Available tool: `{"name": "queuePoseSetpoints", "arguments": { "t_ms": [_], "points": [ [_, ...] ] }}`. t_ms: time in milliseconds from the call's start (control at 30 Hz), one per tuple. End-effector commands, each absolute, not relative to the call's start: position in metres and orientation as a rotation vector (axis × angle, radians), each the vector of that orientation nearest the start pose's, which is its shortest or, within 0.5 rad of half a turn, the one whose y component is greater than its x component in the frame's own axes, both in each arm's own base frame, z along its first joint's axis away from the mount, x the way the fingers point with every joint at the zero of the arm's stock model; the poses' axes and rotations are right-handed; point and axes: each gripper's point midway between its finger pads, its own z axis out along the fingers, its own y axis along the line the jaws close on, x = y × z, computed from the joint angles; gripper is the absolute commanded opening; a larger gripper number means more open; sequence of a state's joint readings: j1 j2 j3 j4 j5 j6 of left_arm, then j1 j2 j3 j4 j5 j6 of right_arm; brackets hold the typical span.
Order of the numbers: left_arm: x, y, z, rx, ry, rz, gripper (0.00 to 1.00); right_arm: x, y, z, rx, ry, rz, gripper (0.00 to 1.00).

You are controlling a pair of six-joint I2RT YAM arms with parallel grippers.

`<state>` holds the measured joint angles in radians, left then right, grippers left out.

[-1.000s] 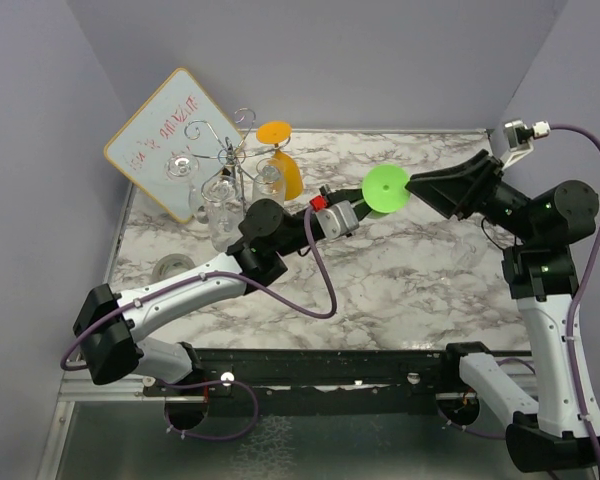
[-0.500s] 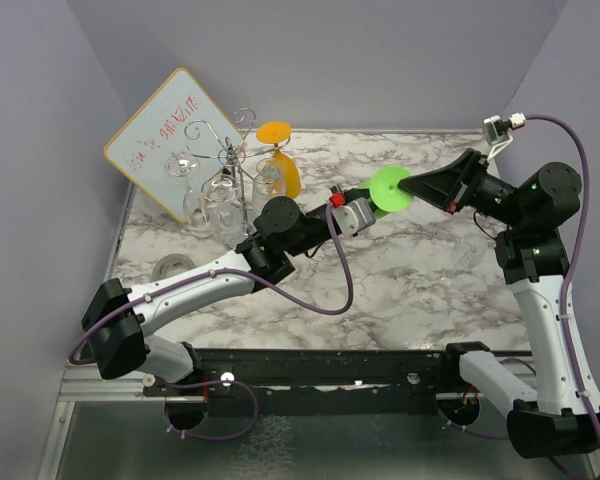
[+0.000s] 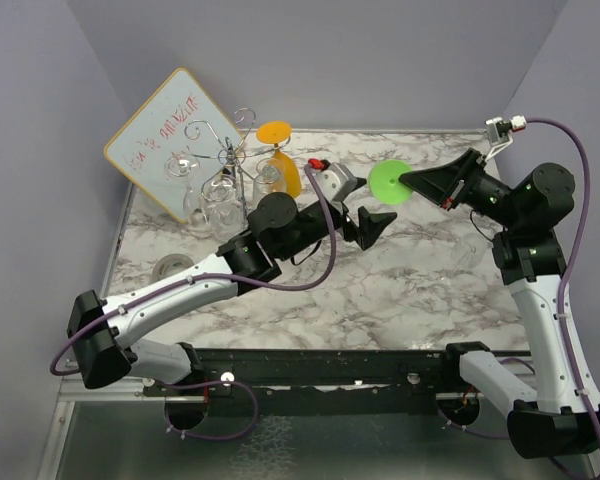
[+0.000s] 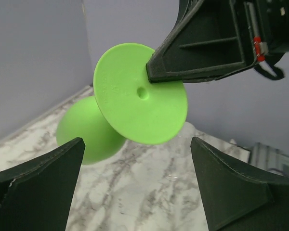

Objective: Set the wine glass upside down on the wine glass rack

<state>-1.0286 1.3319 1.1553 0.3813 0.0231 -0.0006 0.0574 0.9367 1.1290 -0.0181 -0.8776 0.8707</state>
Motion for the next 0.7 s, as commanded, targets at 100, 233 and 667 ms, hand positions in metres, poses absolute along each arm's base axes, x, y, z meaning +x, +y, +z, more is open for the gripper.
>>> {"name": "queuePoseSetpoints", "arguments": {
  "t_ms": [100,233,667],
  "points": [
    [0.203,-0.381,0.43,0.42,1.485,-1.287,0.92,0.249,0.167,0.433,-0.179,1.57,1.295,0.01],
    [0.208,-0.379,0.446,0.372,1.521,-1.388,0.91,0.24,0.17,0.437,-0.207,1.559,1.331,0.01],
    [0.198,-0.387,0.464,0.5,1.54,-1.572,0.49,0.214,0.175,0.442,-0.301,1.548,1.361,0.01]
  ]
}}
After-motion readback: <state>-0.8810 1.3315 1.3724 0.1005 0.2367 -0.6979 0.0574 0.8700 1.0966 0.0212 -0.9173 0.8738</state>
